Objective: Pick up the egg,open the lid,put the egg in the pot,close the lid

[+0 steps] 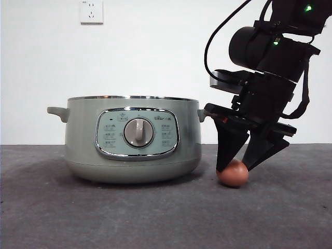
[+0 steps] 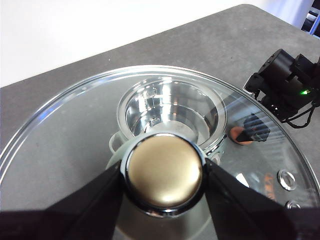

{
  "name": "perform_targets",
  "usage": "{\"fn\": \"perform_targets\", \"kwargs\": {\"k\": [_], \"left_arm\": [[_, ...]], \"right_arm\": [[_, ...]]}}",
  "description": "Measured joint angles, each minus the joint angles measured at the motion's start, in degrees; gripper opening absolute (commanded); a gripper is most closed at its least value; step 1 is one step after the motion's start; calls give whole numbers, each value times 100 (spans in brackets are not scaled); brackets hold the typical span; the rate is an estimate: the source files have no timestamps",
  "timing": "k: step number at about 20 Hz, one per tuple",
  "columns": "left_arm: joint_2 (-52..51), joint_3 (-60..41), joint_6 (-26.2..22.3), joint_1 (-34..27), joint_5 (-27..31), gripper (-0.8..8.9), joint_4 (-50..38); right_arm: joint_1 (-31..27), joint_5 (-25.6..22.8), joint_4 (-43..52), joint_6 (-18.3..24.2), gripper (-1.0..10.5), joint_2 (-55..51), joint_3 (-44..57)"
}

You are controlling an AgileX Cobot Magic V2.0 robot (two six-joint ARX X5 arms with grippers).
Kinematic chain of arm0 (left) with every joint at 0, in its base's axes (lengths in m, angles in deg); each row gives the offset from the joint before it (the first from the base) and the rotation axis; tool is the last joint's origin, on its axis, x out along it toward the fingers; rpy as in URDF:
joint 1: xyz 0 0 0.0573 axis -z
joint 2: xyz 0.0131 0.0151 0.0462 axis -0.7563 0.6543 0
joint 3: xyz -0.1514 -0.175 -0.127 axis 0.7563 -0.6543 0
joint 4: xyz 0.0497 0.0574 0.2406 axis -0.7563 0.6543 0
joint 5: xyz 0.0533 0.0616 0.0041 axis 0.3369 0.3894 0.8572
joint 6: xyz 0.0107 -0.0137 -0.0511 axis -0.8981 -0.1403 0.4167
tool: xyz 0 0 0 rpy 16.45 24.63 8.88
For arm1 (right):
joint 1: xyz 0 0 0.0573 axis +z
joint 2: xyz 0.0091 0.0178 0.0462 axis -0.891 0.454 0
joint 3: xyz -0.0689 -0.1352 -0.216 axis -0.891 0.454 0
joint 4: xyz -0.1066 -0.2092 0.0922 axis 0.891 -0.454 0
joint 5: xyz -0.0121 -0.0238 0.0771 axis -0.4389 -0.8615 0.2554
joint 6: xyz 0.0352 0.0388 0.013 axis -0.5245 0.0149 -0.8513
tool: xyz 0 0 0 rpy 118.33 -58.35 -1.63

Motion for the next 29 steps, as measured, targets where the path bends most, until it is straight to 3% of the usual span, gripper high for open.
{"fn": "perform_targets", "kwargs": {"k": [4, 10, 13, 17, 24, 29], "left_arm": [[0, 0, 0, 0, 0, -8, -7], [0, 0, 0, 0, 2, -8, -44], [0, 0, 0, 0, 0, -8, -44], [7, 0, 0, 0, -2, -8, -46], [4, 0, 0, 0, -13, -8, -46], [4, 0, 0, 0, -13, -8, -46]], "right_arm": [[0, -15, -479, -94, -12, -428, 0], [42, -17, -824, -208, -13, -2184, -9], [267, -17, -800, -216, -13, -2452, -568], [654, -17, -719, -192, -13, -1770, -1952], [1012, -24, -1327, 140, -13, 693, -4391], [1169, -129, -1679, 369, -13, 2063, -5436]]}}
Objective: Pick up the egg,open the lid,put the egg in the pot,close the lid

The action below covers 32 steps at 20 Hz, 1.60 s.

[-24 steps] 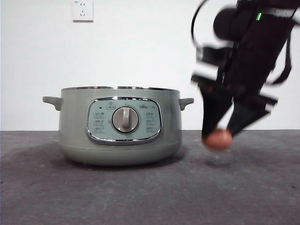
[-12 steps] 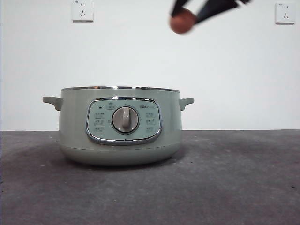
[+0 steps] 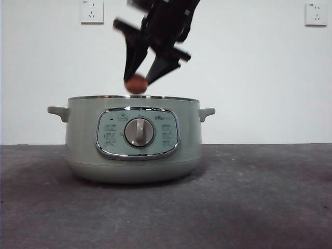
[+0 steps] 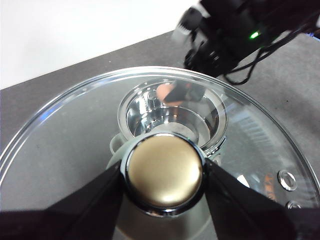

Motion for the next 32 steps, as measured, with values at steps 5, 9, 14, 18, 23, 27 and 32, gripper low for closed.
{"fn": "perform_targets", "kwargs": {"k": [5, 9, 14, 18, 23, 27, 32], "left_arm": [[0, 0, 0, 0, 0, -8, -2], [0, 0, 0, 0, 0, -8, -2], [7, 0, 0, 0, 0, -8, -4], [11, 0, 0, 0, 0, -8, -7], [120, 0, 0, 0, 0, -8, -7], [188, 0, 0, 0, 0, -8, -37], [319, 0, 0, 0, -24, -8, -271]], "right_arm": [[28, -208, -234, 190, -13, 590, -79], [33, -363, -411, 330, -13, 778, -79], [33, -385, -599, 448, -13, 916, -90], [33, -385, -608, 472, 10, 922, -94], [57, -367, -737, 474, 450, 922, -166], [59, -339, -1545, 442, 445, 892, -1325], [59, -341, -2295, 400, 437, -546, -1766]]}}
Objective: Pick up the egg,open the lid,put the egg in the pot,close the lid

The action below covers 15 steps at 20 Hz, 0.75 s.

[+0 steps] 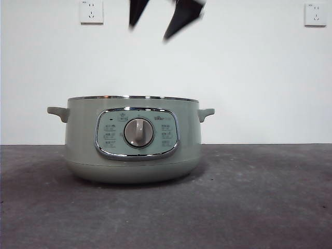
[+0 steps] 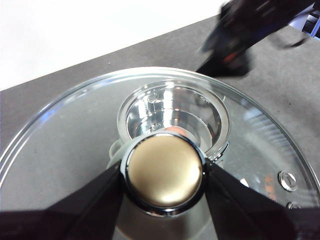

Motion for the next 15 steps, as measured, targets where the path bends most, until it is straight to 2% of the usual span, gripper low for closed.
{"fn": "perform_targets", "kwargs": {"k": [4, 6, 8, 11, 15], "left_arm": [[328, 0, 0, 0, -448, -8, -363], [525, 0, -2, 2, -496, -8, -481], [756, 0, -4, 35, -490, -8, -643], [1099, 0, -4, 236, -437, -8, -988], [1554, 0, -4, 575, -452, -8, -1241]], "right_arm": [[0, 4, -625, 4, 432, -975, -22], [0, 66, -1016, 9, 427, -1311, 7], [0, 109, -1182, 31, 339, -1759, 260], [0, 269, -949, 50, 343, -2656, 1104], [2, 299, -96, -118, 343, -4162, 3042]]}}
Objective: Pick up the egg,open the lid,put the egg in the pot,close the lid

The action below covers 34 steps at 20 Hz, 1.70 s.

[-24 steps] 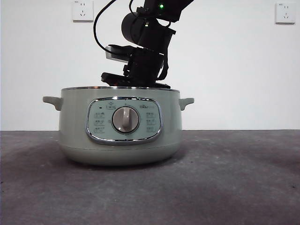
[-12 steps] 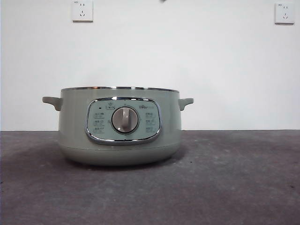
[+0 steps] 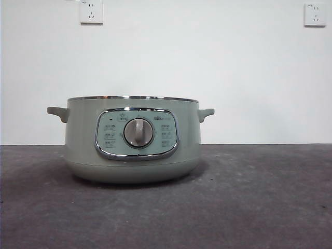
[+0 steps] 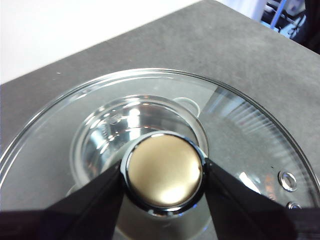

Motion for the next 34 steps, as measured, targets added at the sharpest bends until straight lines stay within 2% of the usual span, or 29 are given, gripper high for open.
{"fn": "perform_targets", "kwargs": {"k": [3, 5, 10, 14, 22, 34], "left_arm": [[424, 0, 0, 214, 11, -8, -422], [721, 0, 0, 319, 31, -8, -699], [1663, 0, -42, 361, 48, -8, -1191], [2293, 0, -61, 361, 59, -7, -1556], [3047, 0, -188, 361, 63, -8, -1764], [3331, 0, -236, 361, 175, -8, -1899]], "right_arm": [[0, -55, 501, -304, 343, -1110, 1478], [4, -284, 516, -527, 343, -1722, 2251], [4, -649, 514, -1051, 343, -2872, 3425], [7, -942, 431, -1360, 343, -3471, 3591], [9, -1340, 136, -1497, 343, -3705, 3593], [9, -1349, 173, -1513, 343, -3705, 3593]]}}
